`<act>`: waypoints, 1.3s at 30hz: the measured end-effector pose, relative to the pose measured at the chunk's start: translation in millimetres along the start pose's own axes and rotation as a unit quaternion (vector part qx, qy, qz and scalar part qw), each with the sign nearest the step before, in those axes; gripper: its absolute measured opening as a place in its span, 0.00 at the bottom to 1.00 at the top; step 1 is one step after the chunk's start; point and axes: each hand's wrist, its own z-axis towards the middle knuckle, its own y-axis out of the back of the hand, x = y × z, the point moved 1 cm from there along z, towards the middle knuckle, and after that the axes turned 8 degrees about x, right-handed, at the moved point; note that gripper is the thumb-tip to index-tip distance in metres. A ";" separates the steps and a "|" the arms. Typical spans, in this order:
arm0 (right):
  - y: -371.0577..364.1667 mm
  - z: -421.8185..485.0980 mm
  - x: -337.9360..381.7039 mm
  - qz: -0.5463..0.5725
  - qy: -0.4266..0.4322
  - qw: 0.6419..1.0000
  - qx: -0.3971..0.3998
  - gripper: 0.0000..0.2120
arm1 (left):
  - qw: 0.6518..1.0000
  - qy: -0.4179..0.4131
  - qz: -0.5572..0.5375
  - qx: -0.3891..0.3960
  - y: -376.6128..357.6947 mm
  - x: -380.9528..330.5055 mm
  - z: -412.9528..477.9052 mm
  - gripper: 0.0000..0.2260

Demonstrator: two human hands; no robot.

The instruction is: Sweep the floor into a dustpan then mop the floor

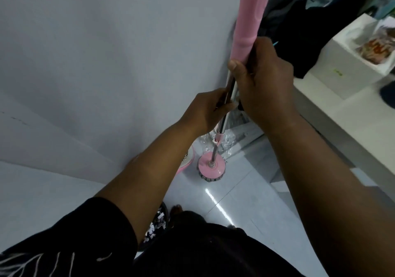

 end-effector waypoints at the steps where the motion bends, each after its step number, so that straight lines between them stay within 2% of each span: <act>1: 7.8 -7.2 -5.3 -0.008 -0.009 1.000 -0.005 0.13 | 1.000 -0.005 -0.003 0.014 -8.8 -5.9 0.5 0.07; 7: 55.1 -58.6 -35.8 -0.053 -0.069 0.996 -0.027 0.15 | 0.993 -0.027 0.008 0.111 -62.8 -46.9 1.7 0.13; 13: 111.6 -130.0 -67.1 -0.052 -0.122 0.989 -0.069 0.16 | 0.983 -0.057 0.013 0.174 -130.2 -98.9 -17.3 0.10; 22: 202.3 -282.4 -106.0 -0.058 -0.224 0.960 -0.157 0.14 | 0.935 -0.125 0.041 0.329 -259.2 -186.8 -72.9 0.10; 28: 257.9 -398.0 -117.4 -0.056 -0.304 0.929 -0.204 0.13 | 0.871 -0.211 0.080 0.436 -358.6 -236.5 -120.3 0.05; 34: 292.2 -489.8 -118.4 -0.066 -0.377 0.887 -0.259 0.17 | 0.795 -0.268 0.106 0.534 -443.2 -277.3 -165.3 0.05; 39: 312.8 -547.0 -123.8 -0.082 -0.448 0.836 -0.305 0.17 | 0.732 -0.299 0.119 0.600 -502.7 -307.5 -191.1 0.08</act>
